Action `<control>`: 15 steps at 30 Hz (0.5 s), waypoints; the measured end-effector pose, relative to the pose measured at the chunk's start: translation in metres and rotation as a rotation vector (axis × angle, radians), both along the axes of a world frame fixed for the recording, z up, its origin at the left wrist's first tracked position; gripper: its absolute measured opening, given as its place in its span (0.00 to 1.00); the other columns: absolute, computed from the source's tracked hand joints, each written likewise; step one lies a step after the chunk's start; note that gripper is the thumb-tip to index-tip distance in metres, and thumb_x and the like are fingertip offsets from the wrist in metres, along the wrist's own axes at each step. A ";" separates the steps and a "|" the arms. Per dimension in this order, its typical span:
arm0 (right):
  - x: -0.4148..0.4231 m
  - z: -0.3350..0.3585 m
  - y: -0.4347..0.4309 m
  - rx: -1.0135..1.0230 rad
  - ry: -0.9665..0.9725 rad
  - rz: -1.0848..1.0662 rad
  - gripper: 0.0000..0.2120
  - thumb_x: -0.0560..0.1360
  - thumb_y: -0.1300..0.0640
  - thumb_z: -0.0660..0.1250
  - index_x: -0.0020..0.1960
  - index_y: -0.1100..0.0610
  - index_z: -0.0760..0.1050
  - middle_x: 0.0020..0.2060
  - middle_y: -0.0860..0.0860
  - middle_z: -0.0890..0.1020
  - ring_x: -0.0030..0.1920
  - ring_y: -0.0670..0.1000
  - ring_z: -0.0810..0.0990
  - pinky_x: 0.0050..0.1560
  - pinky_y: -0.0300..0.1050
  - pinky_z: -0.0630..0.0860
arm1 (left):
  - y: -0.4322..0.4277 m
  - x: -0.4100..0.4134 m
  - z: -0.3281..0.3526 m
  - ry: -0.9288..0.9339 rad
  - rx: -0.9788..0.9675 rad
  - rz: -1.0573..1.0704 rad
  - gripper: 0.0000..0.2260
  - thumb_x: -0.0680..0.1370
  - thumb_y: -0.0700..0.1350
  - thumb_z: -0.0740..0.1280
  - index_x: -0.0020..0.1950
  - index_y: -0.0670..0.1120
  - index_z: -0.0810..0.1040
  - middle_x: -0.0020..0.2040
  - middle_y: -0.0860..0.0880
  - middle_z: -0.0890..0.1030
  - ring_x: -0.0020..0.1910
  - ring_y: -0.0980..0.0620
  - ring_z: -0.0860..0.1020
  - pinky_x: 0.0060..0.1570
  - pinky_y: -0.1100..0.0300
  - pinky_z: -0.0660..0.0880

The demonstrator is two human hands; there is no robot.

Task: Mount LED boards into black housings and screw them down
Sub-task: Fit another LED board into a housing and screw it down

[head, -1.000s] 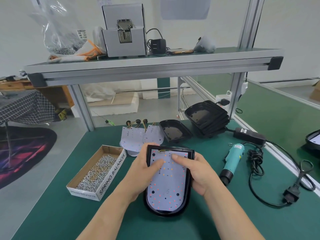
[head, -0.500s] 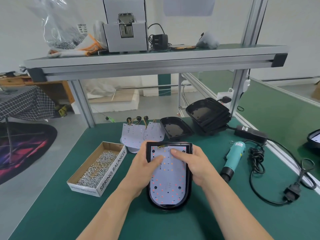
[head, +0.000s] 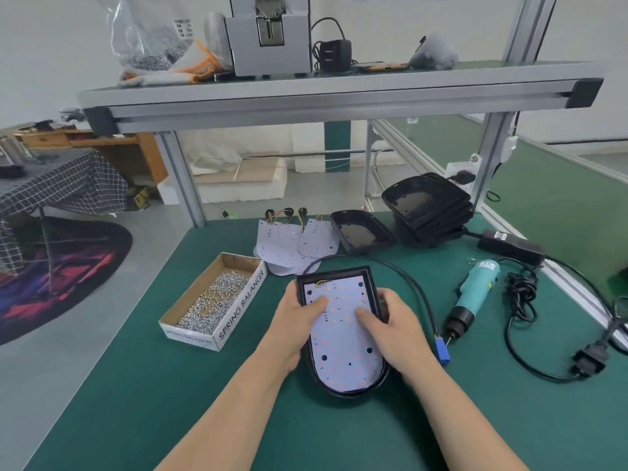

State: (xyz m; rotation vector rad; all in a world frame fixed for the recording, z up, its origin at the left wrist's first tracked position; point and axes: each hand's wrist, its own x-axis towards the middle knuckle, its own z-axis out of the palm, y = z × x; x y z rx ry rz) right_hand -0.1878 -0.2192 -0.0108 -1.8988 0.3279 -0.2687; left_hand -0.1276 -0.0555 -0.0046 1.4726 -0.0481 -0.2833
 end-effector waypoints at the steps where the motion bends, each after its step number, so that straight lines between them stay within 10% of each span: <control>1: -0.002 -0.003 0.001 -0.003 -0.007 -0.019 0.11 0.77 0.55 0.71 0.57 0.46 0.75 0.49 0.39 0.83 0.51 0.43 0.81 0.51 0.41 0.76 | -0.001 -0.001 0.000 0.014 0.021 -0.001 0.13 0.80 0.35 0.67 0.62 0.46 0.75 0.58 0.45 0.84 0.56 0.46 0.83 0.57 0.48 0.80; 9: -0.010 -0.015 -0.001 0.012 0.026 -0.085 0.16 0.76 0.60 0.70 0.61 0.47 0.76 0.51 0.40 0.82 0.53 0.46 0.81 0.54 0.48 0.76 | 0.016 0.005 0.018 -0.175 0.619 0.144 0.12 0.81 0.58 0.63 0.54 0.50 0.76 0.45 0.54 0.81 0.44 0.53 0.80 0.42 0.56 0.75; 15: -0.005 -0.021 0.002 -0.023 0.019 -0.111 0.14 0.76 0.58 0.70 0.58 0.45 0.76 0.46 0.37 0.81 0.48 0.37 0.78 0.43 0.40 0.71 | 0.124 0.077 0.050 -0.235 1.276 0.220 0.14 0.77 0.34 0.65 0.54 0.48 0.85 0.56 0.50 0.84 0.51 0.49 0.82 0.52 0.55 0.79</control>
